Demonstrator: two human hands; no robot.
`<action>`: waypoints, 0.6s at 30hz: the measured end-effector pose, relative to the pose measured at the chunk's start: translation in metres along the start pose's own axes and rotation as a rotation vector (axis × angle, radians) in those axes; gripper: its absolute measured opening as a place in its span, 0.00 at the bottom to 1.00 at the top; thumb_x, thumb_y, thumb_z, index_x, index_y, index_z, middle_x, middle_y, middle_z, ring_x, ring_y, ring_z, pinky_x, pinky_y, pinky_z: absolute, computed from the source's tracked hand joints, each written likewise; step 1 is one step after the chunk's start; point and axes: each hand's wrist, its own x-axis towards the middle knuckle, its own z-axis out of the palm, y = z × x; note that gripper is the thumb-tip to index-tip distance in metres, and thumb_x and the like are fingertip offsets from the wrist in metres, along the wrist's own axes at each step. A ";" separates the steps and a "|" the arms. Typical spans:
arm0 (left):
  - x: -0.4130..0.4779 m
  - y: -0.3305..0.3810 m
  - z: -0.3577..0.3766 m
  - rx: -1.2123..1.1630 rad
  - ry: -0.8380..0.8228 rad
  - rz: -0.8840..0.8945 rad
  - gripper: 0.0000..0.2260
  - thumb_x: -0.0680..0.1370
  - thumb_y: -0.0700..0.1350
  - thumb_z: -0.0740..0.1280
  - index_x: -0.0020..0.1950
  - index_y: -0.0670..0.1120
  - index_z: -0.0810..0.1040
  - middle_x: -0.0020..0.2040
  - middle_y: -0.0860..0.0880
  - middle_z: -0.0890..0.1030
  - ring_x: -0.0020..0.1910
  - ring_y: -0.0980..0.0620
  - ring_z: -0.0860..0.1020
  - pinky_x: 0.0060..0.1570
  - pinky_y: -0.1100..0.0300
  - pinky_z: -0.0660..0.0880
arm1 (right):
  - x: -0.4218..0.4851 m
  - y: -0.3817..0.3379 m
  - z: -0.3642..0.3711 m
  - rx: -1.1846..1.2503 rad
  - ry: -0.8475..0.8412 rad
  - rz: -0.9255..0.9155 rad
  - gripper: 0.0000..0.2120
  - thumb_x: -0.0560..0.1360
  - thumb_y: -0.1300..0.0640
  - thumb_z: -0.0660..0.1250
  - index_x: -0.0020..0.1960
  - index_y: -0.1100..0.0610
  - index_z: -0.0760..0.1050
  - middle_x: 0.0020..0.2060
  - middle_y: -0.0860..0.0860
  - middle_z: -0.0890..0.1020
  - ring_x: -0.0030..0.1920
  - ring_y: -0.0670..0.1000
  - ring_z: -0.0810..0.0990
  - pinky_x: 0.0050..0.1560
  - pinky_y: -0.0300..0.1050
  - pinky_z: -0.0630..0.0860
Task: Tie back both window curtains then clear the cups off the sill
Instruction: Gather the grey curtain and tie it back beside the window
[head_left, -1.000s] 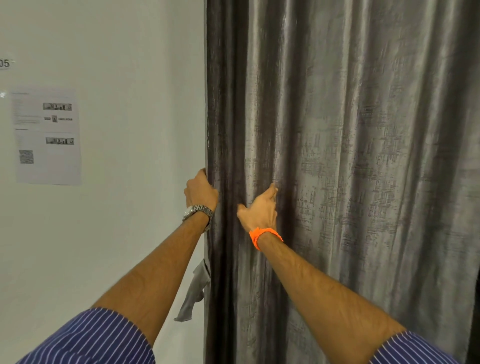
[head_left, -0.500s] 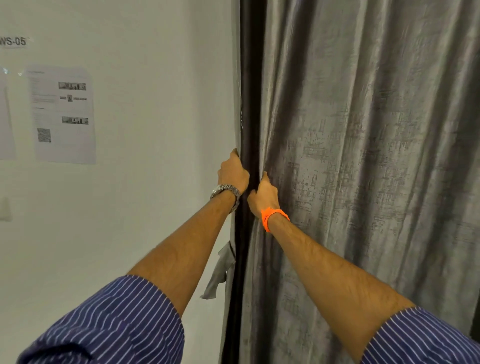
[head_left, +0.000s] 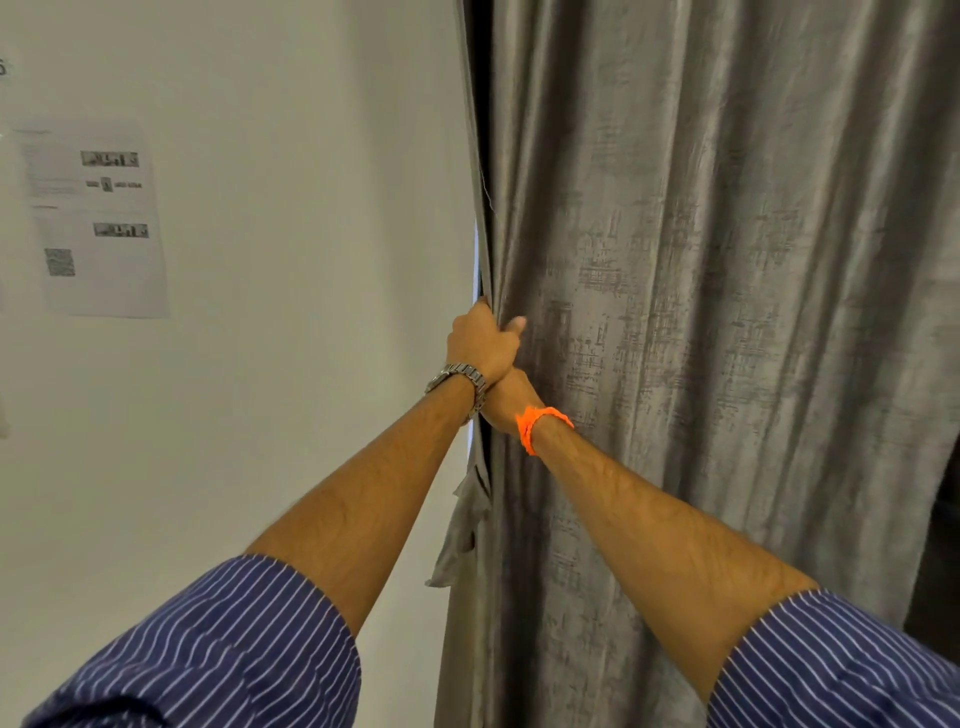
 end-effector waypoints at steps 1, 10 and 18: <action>0.002 0.000 0.001 0.037 0.027 -0.003 0.12 0.79 0.44 0.65 0.60 0.39 0.75 0.53 0.40 0.81 0.50 0.41 0.80 0.47 0.54 0.74 | 0.003 0.002 0.003 0.108 -0.014 -0.076 0.27 0.83 0.53 0.41 0.75 0.70 0.53 0.73 0.67 0.62 0.74 0.66 0.62 0.74 0.35 0.57; 0.006 -0.001 0.013 0.057 0.068 -0.021 0.10 0.79 0.35 0.61 0.60 0.36 0.75 0.55 0.38 0.80 0.51 0.39 0.80 0.50 0.52 0.76 | -0.005 0.043 -0.047 0.225 1.302 -0.240 0.28 0.63 0.36 0.73 0.55 0.52 0.72 0.50 0.47 0.77 0.53 0.52 0.73 0.51 0.53 0.67; 0.012 0.002 0.025 0.030 0.051 -0.033 0.12 0.78 0.33 0.60 0.61 0.36 0.74 0.53 0.38 0.80 0.48 0.41 0.80 0.49 0.53 0.77 | 0.007 0.059 -0.069 0.657 0.983 0.050 0.49 0.57 0.44 0.82 0.69 0.56 0.62 0.61 0.57 0.78 0.59 0.60 0.78 0.49 0.50 0.73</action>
